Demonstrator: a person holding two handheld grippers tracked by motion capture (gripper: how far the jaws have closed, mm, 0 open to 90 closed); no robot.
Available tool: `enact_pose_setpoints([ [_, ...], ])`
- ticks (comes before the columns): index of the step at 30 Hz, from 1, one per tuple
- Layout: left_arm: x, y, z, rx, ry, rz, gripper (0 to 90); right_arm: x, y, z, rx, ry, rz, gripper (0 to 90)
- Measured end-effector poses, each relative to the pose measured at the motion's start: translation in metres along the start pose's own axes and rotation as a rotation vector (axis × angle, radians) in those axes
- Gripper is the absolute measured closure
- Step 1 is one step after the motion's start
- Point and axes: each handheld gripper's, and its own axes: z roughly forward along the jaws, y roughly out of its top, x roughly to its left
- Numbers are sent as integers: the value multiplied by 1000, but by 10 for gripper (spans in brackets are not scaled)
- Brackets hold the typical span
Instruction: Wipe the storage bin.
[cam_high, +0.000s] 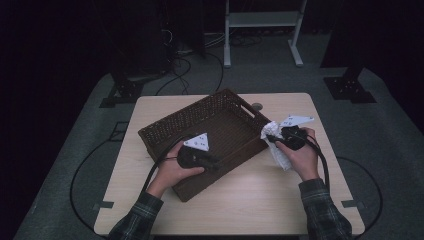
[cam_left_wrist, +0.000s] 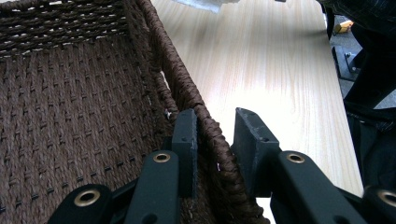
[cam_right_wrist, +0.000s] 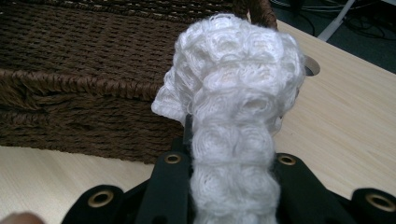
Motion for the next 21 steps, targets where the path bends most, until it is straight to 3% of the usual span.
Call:
enact_pose_setpoints([
  [21, 0, 0, 0, 2, 1, 1, 695, 0, -14, 22, 83, 6, -7, 760],
])
